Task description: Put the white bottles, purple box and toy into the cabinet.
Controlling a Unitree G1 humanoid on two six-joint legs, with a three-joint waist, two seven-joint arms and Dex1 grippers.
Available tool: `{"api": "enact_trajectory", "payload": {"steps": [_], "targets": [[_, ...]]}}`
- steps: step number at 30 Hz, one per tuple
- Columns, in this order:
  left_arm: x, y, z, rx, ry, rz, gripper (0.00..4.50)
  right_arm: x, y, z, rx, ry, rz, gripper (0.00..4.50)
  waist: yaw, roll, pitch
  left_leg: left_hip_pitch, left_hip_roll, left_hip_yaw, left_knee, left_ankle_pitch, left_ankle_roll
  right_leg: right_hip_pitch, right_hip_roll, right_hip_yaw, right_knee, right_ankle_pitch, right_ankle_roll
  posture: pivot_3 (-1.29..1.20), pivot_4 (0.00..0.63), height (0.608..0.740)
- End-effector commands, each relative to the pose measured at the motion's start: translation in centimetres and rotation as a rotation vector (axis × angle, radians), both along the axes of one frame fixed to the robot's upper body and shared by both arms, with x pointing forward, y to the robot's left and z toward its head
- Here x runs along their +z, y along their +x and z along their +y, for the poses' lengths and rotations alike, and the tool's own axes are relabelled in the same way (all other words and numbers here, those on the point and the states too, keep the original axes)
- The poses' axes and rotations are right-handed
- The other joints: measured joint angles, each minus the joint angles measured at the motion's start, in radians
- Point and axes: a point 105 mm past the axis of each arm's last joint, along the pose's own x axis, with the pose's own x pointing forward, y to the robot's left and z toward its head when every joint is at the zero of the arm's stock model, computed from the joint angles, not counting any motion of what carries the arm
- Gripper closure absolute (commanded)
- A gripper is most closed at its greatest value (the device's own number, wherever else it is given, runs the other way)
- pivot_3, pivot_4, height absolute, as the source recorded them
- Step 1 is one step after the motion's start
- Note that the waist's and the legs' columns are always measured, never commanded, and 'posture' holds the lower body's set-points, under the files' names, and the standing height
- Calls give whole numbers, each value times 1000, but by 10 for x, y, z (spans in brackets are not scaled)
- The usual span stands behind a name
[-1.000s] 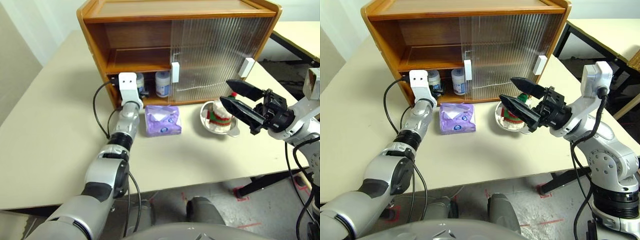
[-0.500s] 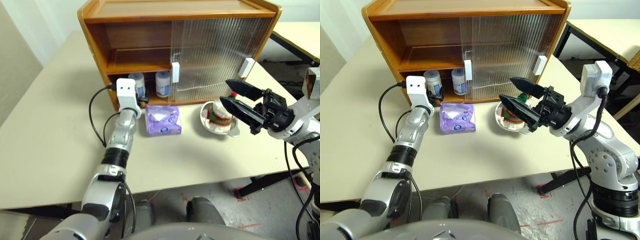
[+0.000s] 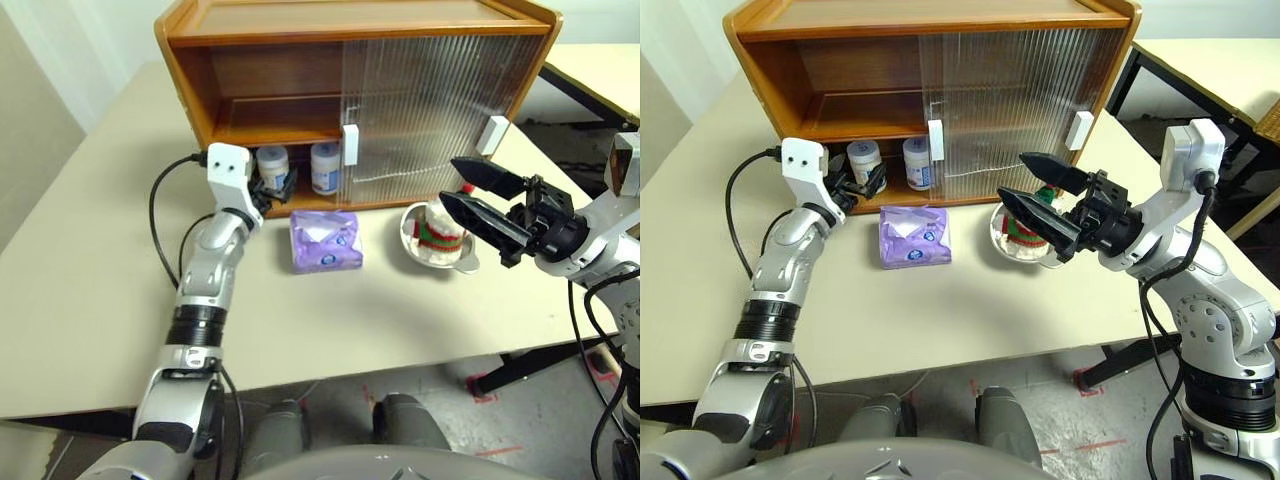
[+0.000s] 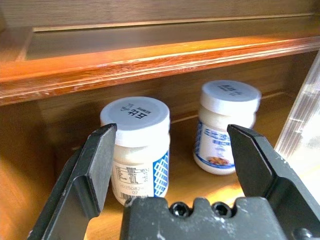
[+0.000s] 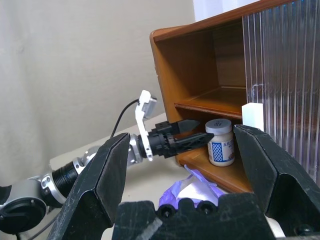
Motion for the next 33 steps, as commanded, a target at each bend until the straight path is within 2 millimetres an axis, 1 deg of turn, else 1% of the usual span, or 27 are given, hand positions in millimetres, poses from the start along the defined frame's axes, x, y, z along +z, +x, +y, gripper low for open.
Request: {"api": "enact_trajectory", "payload": {"steps": [1, 4, 12, 15, 18, 22, 25, 30, 33], "targets": [[3, -8, -4, -123, -57, 24, 10, -1, 2, 2, 7, -2, 1, 0, 1, 0, 0, 0, 0, 0, 0, 0, 0, 0, 0, 0, 0, 0, 0, -104, 0, 740], [9, -22, -9, -282, -88, 12, 10, -2, 2, 2, 7, 0, 3, 0, 0, 0, 0, 0, 0, 0, 0, 0, 0, 0, 0, 0, 0, 0, 0, -102, 0, 740], [13, -60, -12, -652, -52, 0, 10, -2, 3, 2, 9, -1, 5, 0, 0, 1, 0, 0, 1, 0, 0, 0, 0, 0, 0, 0, 0, -1, -2, -98, 0, 740], [3, -71, -10, -739, 20, 2, 10, -2, 3, 2, 10, -1, 6, 0, 0, 1, 0, 0, 1, 0, 0, 0, 0, 0, 0, 0, 0, -2, -2, -98, 0, 740], [-8, -84, -13, -830, 91, 15, 10, -2, 4, 3, 9, -2, 7, 0, 0, 1, 0, 0, 1, 0, 0, 0, 0, 0, 0, 0, 0, -2, -3, -98, 0, 740], [-28, -96, -14, -920, 184, 47, 10, -1, 4, 2, 8, -3, 6, 0, 0, 1, 0, 0, 1, 0, 0, 0, 0, -1, -1, 0, 0, -2, -3, -103, 0, 740], [-39, -100, -14, -956, 230, 54, 10, 0, 4, 2, 6, -4, 5, 0, 0, 1, 0, 0, 2, 0, 0, 0, 0, -1, -1, 0, 0, -2, -4, -108, 0, 740], [-51, -93, -11, -931, 242, 63, 10, 0, 4, 2, 3, -7, 6, 0, 1, 2, 0, 0, 2, 0, 0, 0, 0, -1, -2, 0, 0, -2, -3, -113, 0, 740], [-57, -88, -13, -932, 239, 67, 10, 1, 3, 2, 2, -9, 6, 0, 1, 2, 0, 0, 2, 0, 0, 0, 0, -1, -2, 0, 0, -2, -3, -120, 0, 740]]}}
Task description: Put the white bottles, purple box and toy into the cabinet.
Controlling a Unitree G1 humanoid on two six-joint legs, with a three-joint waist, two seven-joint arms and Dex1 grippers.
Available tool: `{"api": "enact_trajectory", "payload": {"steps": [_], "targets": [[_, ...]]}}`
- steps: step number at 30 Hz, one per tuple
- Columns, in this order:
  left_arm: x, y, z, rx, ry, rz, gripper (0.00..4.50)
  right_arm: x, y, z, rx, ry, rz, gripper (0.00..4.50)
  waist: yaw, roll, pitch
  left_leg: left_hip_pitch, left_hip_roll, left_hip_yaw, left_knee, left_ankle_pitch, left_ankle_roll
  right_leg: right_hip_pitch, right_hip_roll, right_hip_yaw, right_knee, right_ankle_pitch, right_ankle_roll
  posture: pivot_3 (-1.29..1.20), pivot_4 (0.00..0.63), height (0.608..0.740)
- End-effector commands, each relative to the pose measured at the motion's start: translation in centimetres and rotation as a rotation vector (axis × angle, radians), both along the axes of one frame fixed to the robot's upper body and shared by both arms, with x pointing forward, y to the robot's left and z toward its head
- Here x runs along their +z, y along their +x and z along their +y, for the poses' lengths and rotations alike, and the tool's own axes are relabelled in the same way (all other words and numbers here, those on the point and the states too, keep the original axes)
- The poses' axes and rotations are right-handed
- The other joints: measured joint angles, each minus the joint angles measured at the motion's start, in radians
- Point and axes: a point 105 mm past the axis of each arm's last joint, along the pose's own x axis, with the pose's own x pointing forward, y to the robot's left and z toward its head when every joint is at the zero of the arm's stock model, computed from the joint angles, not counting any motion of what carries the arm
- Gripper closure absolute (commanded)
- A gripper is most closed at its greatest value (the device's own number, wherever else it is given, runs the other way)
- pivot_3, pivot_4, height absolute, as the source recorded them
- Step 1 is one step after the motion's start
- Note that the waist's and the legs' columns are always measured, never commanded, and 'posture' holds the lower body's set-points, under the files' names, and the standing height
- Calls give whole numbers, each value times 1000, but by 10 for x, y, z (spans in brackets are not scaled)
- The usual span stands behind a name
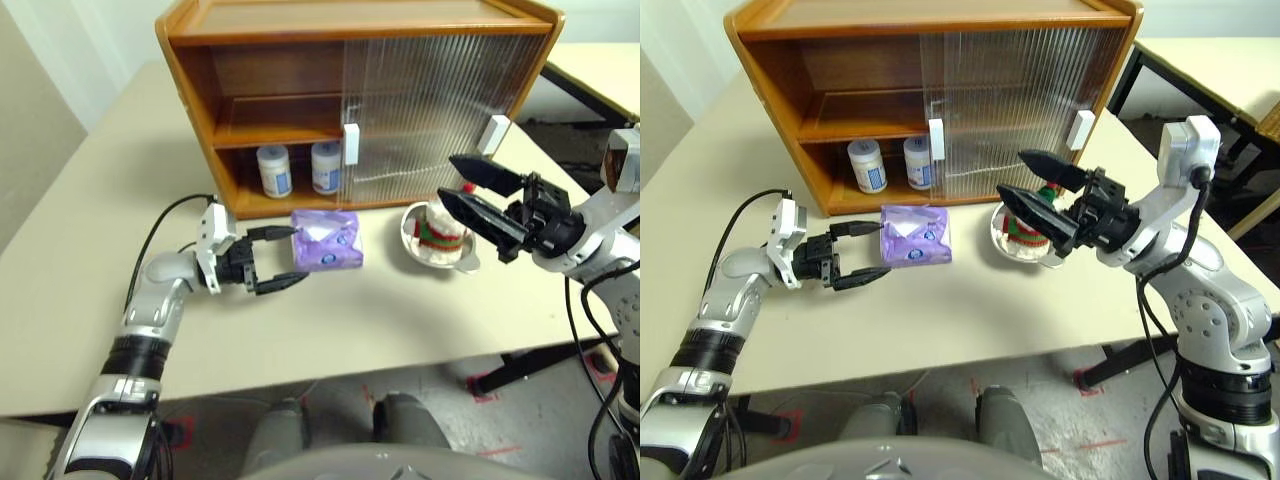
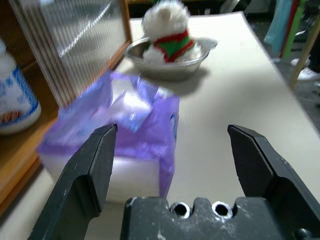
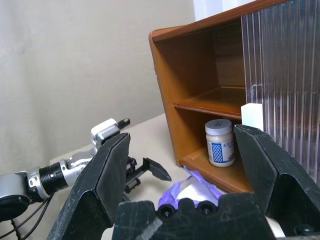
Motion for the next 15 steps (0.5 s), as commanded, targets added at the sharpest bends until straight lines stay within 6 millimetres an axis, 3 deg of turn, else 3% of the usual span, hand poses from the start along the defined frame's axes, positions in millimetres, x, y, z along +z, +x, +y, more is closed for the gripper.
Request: {"api": "enact_trajectory", "payload": {"steps": [1, 15], "targets": [[-7, 4, -7, -30, 23, -6, 10, 2, 0, 1, 4, -11, 0, 0, 1, 0, 0, 0, 0, 0, 0, 0, 0, 0, 0, 0, 0, 0, 0, -122, 0, 740], [-26, 23, -13, -24, 73, 15, 10, 3, -3, -1, -12, -16, -5, 0, -4, 0, 0, 0, 0, 0, 0, 0, 0, 0, 1, 0, 0, 0, 2, -150, 0, 740]]}}
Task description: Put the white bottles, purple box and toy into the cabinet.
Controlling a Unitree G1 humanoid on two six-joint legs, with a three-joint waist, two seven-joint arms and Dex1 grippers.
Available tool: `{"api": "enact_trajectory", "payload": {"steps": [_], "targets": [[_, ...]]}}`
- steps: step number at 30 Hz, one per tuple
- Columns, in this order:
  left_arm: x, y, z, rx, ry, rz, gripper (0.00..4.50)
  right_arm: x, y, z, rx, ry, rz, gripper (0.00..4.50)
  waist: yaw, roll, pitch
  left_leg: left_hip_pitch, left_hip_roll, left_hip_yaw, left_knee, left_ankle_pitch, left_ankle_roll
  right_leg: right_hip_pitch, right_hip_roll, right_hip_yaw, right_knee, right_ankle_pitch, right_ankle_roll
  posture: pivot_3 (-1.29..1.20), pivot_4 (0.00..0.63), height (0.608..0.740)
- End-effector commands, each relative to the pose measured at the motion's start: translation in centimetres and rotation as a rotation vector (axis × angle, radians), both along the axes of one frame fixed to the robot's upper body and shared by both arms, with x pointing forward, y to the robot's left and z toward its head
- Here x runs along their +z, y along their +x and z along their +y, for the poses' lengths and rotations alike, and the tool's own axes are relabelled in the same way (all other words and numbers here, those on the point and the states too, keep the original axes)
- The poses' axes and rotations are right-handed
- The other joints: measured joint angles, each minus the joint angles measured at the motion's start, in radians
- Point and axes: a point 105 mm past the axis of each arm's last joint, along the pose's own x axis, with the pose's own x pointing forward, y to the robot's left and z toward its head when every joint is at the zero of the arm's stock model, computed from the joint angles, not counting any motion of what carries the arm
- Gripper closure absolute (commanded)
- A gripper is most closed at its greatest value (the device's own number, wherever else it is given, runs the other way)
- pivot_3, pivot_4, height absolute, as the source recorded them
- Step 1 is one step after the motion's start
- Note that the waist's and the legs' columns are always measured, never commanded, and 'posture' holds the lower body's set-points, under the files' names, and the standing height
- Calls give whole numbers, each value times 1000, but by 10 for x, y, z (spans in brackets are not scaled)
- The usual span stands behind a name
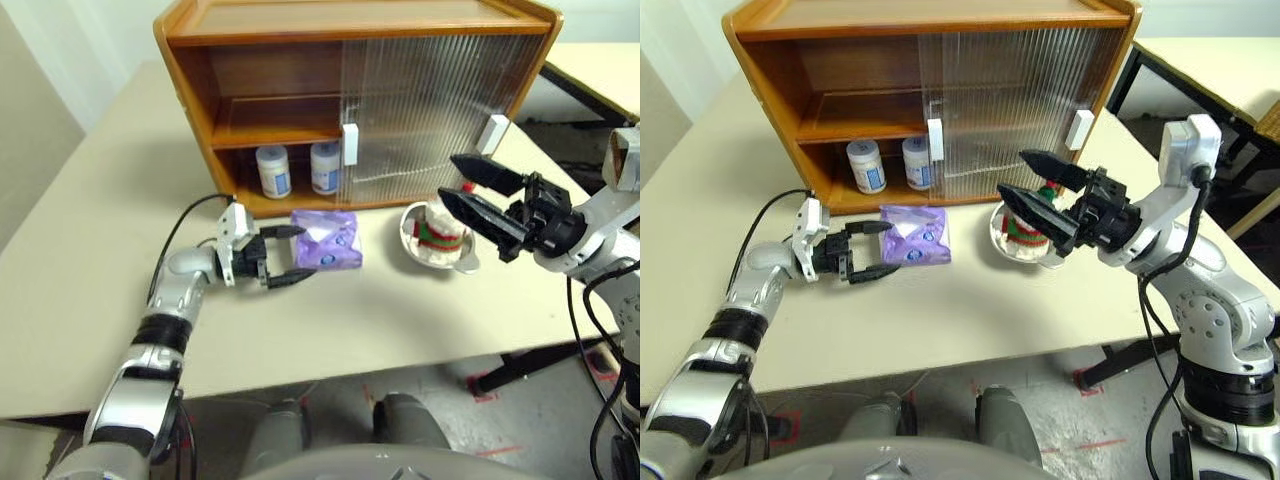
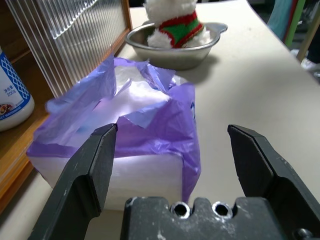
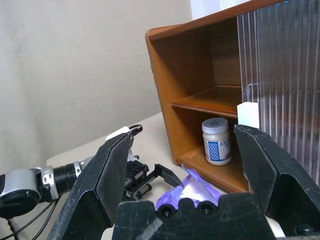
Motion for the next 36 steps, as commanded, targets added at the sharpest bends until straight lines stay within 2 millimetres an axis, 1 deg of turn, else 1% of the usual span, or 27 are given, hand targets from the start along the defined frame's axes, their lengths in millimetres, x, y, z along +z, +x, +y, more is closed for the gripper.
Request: {"api": "enact_trajectory", "payload": {"steps": [1, 5, 8, 10, 11, 12, 13, 14, 17, 21, 22, 23, 25, 28, 29, 33, 36], "targets": [[-12, 3, -2, 7, 38, 39, 10, 2, -3, 0, 2, -9, -7, 0, 0, 0, 0, 0, 0, 0, 0, 0, 0, 0, 0, 0, 0, 0, 0, -152, 0, 740], [-21, 5, -1, 20, 64, 69, 10, 2, -4, -1, -1, -11, -9, 0, 0, 0, 0, 0, 0, 0, 0, 0, 0, 0, 0, 0, 0, -1, 2, -158, 0, 740], [-23, 6, -2, 27, 66, 81, 10, 2, -4, -1, -3, -13, -10, 0, 0, 0, 0, 0, 0, 0, 0, 0, 0, 0, 0, 0, 0, 0, 2, -159, 0, 740], [-24, 6, -2, 26, 69, 82, 381, 2, -4, -1, -4, -13, -11, 0, 0, 0, 0, 0, 0, 0, 0, 0, 0, 0, 0, 0, 0, 0, 2, -162, 0, 740], [-24, 6, -2, 27, 68, 84, 612, 2, -4, -1, -5, -13, -11, 0, 0, 0, 0, 0, 0, 0, 0, 0, 0, 0, 0, 0, 0, 0, 2, -162, 0, 740], [-24, 6, -2, 28, 66, 85, 933, 2, -4, -2, -5, -13, -11, 0, 0, 0, 0, 0, 0, 0, 0, 0, 0, 0, 0, 0, 0, 0, 2, -162, 0, 740], [-24, 7, -2, 29, 65, 85, 1373, 2, -4, -2, -6, -13, -11, 0, -1, 0, 0, 0, 0, 0, 0, 0, 0, 0, 0, 0, 0, 0, 2, -162, 0, 740], [-24, 6, -2, 28, 65, 86, 1684, 2, -4, -2, -6, -13, -11, 0, -1, 0, 0, 0, 0, 0, 0, 0, 0, 0, 0, 0, 0, 0, 2, -162, 0, 740], [-25, 5, 0, 24, 67, 85, 2887, 1, -4, -2, -5, -13, -11, 0, -1, 0, 0, 0, 0, 0, 0, 0, 0, 0, 0, 0, 0, 0, 2, -158, 0, 740], [-24, 3, 1, 20, 63, 84, 4323, 1, -4, -1, -3, -12, -13, 0, -4, 0, 0, 0, 0, 0, 0, 0, 0, 0, 0, 0, 0, 0, 2, -153, 0, 740], [-23, 2, 1, 15, 61, 80, 4464, 1, -3, -1, -2, -12, -13, 0, -4, 0, 0, 0, 0, 0, 0, 0, 0, 0, 0, 0, 0, 0, 2, -153, 0, 740], [-23, 2, 1, 12, 60, 78, 4464, 1, -3, -1, -1, -12, -13, 0, -4, 0, 0, 0, 1, 0, 0, 0, 0, 0, 0, 0, 0, 0, 2, -150, 0, 740], [-14, 2, -1, 6, 30, 62, 4464, 0, -3, 0, 1, -12, -12, 0, -4, 0, 0, 0, 1, 0, 0, 0, 0, 0, 0, 0, 0, 0, 2, -147, 0, 740], [7, 1, -3, -17, -5, 8, 4464, 0, -2, 0, 2, -11, -12, 0, -3, 0, 0, 0, 1, 0, 0, 0, 0, 0, 0, 0, 0, 0, 1, -143, 0, 740], [11, 0, -3, -21, -9, -1, 4464, 0, -1, 0, 2, -11, -13, 0, -2, 0, 0, 0, 1, 0, 0, 0, 0, 0, 0, 0, 0, 1, 0, -138, 0, 740], [54, -6, -5, -30, -73, -67, 4464, -1, 0, 1, 7, -7, -11, 0, -1, 0, 0, 0, 1, 0, 0, 0, 0, 0, -1, 0, 0, 1, 0, -117, 0, 740], [73, -9, -3, -7, -97, -81, 4464, -3, 1, 1, 12, -4, -9, 0, -1, 0, 0, 0, 1, 0, 0, 0, 0, 0, -1, 0, 0, 1, 0, -117, 0, 740]]}}
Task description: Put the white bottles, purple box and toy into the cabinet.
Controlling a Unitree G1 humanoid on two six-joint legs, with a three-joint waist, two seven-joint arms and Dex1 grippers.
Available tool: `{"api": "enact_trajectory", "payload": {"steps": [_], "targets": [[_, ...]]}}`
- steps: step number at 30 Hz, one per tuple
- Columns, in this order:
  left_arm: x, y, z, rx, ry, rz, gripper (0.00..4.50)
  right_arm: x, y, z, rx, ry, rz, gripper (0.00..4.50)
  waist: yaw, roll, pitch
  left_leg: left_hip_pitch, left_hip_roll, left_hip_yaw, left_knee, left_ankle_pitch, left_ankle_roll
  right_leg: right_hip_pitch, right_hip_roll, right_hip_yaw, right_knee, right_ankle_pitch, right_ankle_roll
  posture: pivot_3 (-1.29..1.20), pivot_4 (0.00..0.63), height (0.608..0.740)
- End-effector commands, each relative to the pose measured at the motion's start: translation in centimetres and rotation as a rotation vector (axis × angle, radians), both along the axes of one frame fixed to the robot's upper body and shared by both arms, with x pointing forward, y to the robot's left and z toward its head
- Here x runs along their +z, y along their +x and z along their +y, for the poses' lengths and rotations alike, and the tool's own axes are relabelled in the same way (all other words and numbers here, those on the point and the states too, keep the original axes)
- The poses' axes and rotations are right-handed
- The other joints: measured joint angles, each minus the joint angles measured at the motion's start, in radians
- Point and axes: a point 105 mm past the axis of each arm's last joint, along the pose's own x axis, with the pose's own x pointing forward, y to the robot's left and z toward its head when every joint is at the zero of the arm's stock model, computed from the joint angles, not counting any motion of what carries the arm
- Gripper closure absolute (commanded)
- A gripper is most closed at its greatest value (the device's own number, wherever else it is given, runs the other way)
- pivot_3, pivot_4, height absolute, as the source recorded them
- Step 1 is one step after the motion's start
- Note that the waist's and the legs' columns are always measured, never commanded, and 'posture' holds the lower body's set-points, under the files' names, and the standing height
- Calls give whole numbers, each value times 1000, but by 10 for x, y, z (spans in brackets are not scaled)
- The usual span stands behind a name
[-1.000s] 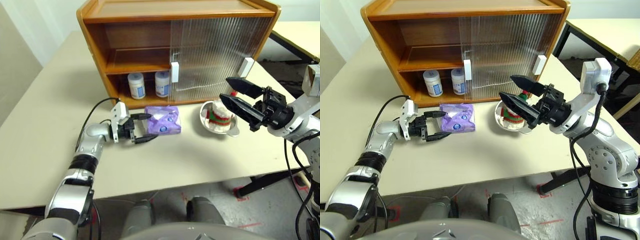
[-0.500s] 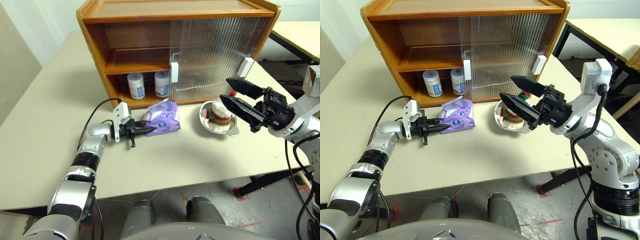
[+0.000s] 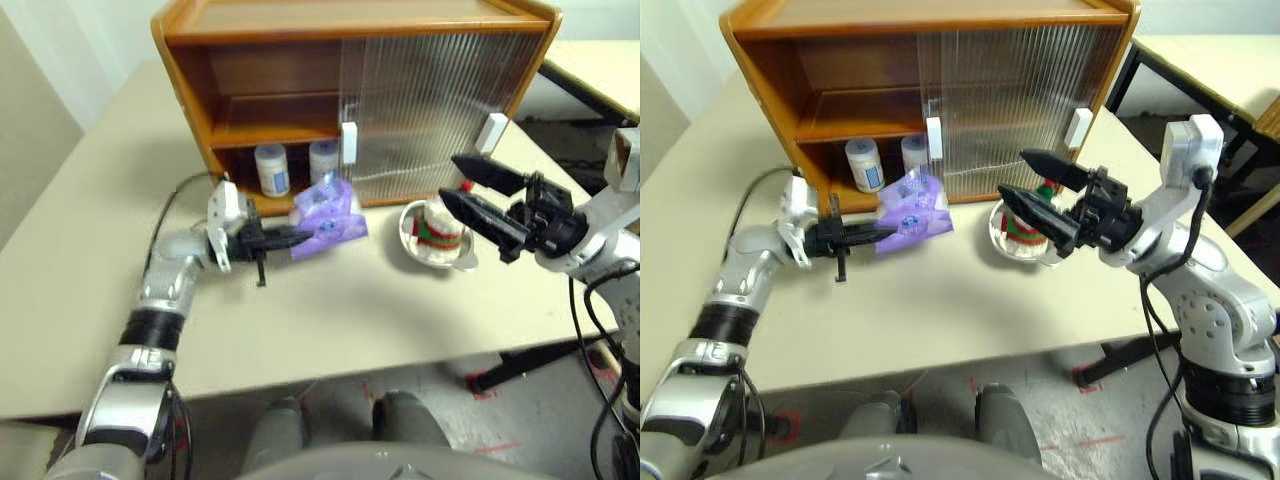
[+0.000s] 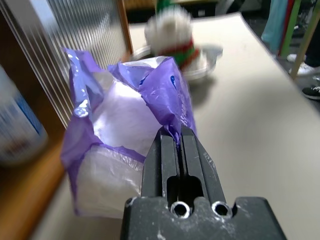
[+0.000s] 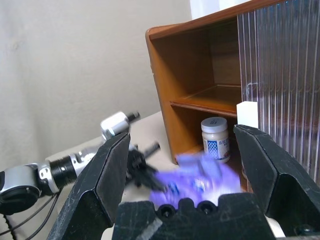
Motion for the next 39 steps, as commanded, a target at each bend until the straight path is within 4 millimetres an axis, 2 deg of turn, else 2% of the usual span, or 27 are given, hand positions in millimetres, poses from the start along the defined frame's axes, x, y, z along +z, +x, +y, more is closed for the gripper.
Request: {"api": "enact_trajectory", "payload": {"steps": [1, 4, 7, 12, 15, 18, 21, 23, 26, 31, 39], "targets": [[26, -1, 4, 57, -79, 7, 4464, -2, 2, 2, 8, 2, -4, 0, 1, 1, 0, 0, 0, 0, 0, 0, 0, 0, 0, 0, 0, 0, 0, -103, 0, 740], [54, 0, 7, 128, -151, -7, 4464, -3, 3, 3, 17, 8, -3, 0, 3, 0, 0, 0, 0, 0, 0, 0, 0, 0, 1, 0, 0, -1, 2, -95, 0, 740], [68, 5, 7, 210, -201, 5, 4464, -4, 5, 5, 23, 11, -3, 0, 4, 1, 0, 0, 0, 0, 0, 0, 0, 0, 1, 0, 0, -1, 3, -82, 0, 740], [101, 25, 4, 403, -354, 49, 4464, -5, 6, 7, 28, 15, -3, 0, 15, 0, 1, 0, 0, 0, 1, 0, 0, 1, 2, 0, 1, -1, 4, -81, 0, 740], [116, 26, -1, 423, -389, 47, 4464, -5, 6, 8, 29, 16, -3, 0, 25, 0, 1, 0, -1, 0, 1, 0, 0, 1, 2, 1, 0, -1, 4, -84, 0, 740], [127, 15, -9, 360, -406, 56, 4464, -5, 5, 7, 25, 16, -2, 0, 26, 0, 1, 0, -1, 0, 1, 0, 0, 1, 3, 1, 0, -1, 4, -88, 0, 740], [129, -10, -21, 200, -400, 153, 4464, -6, 5, 7, 22, 18, -2, 0, 26, 0, 1, 0, -1, 0, 1, 0, 0, 1, 3, 1, 1, -1, 3, -86, 0, 740], [121, -29, -25, 91, -340, 228, 4464, -5, 5, 8, 24, 19, -3, 0, 23, 0, 1, 0, -1, 0, 0, 0, 0, 0, 3, 1, 1, -1, 2, -82, 0, 740], [110, -38, -19, 67, -264, 273, 4464, -5, 7, 8, 27, 21, -2, 0, 22, 1, 1, 1, -1, 0, 0, 0, 0, 0, 4, 1, 1, -3, 2, -79, 0, 740], [114, -30, -4, 147, -241, 213, 4464, -5, 7, 9, 36, 22, 0, 0, 27, 1, 1, 2, -1, 0, 0, 0, 0, 1, 4, 1, 2, -3, 1, -65, 0, 740], [122, -7, 6, 314, -262, 84, 4464, -5, 9, 11, 46, 23, 0, 0, 30, 1, 1, 1, -1, 0, 0, 0, 0, 1, 4, 1, 1, -3, 1, -60, 0, 740]]}}
